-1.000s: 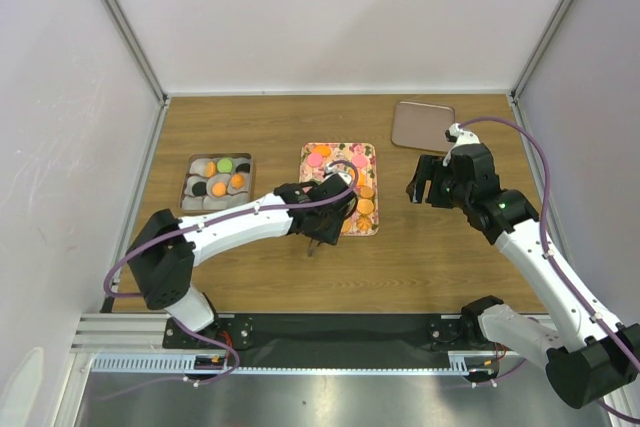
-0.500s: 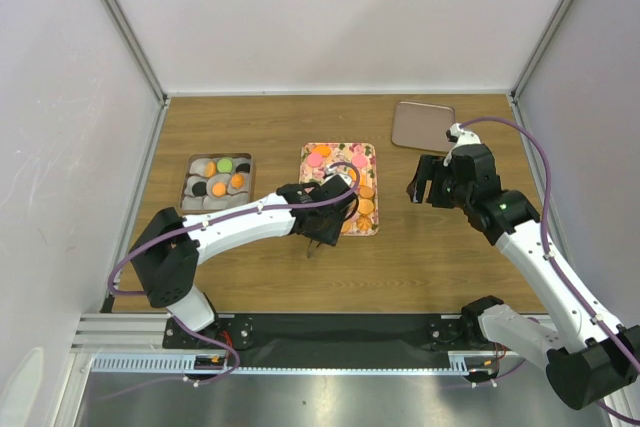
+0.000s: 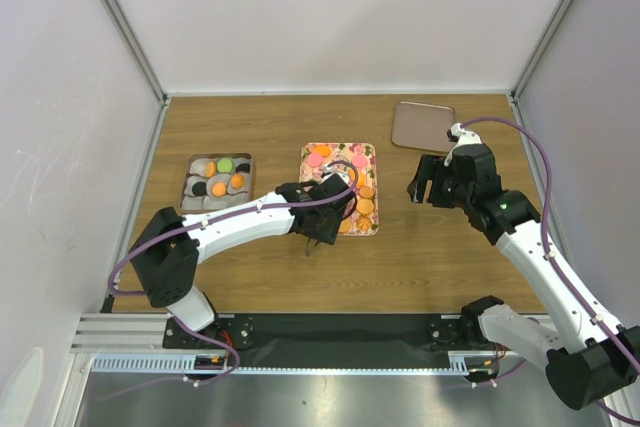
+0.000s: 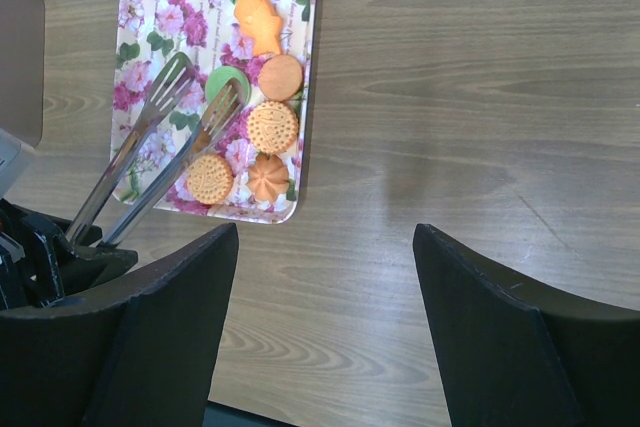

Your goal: Pack the cookies

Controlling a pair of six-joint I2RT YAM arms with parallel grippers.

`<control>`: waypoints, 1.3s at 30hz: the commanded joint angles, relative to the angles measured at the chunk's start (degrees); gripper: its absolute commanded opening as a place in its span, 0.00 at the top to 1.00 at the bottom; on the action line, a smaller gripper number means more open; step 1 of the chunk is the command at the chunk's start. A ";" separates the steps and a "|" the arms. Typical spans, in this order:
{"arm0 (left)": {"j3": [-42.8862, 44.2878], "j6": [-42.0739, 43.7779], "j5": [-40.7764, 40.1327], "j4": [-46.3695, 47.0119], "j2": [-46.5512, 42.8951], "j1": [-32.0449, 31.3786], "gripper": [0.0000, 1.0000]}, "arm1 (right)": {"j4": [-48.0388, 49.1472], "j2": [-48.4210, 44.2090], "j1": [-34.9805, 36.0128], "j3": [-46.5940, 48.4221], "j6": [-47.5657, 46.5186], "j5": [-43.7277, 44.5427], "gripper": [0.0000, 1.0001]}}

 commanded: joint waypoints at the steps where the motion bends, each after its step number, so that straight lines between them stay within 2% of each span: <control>1: 1.86 1.19 0.57 0.63 -1.12 -0.36 0.50 | 0.41 -0.85 -0.29 0.97 -0.91 -0.42 0.23; 22: 3.45 1.45 -0.04 -0.16 1.25 -0.63 0.51 | 0.67 -0.59 -0.38 0.97 -1.09 -0.77 0.23; 32: 4.67 2.07 -1.01 -1.57 1.16 -0.01 0.67 | 0.76 -0.41 -0.56 1.23 -1.53 -0.94 0.23; 39: 5.73 1.98 -2.24 -3.94 -3.66 1.48 0.67 | 1.47 0.46 -0.82 2.02 -1.70 -1.47 0.23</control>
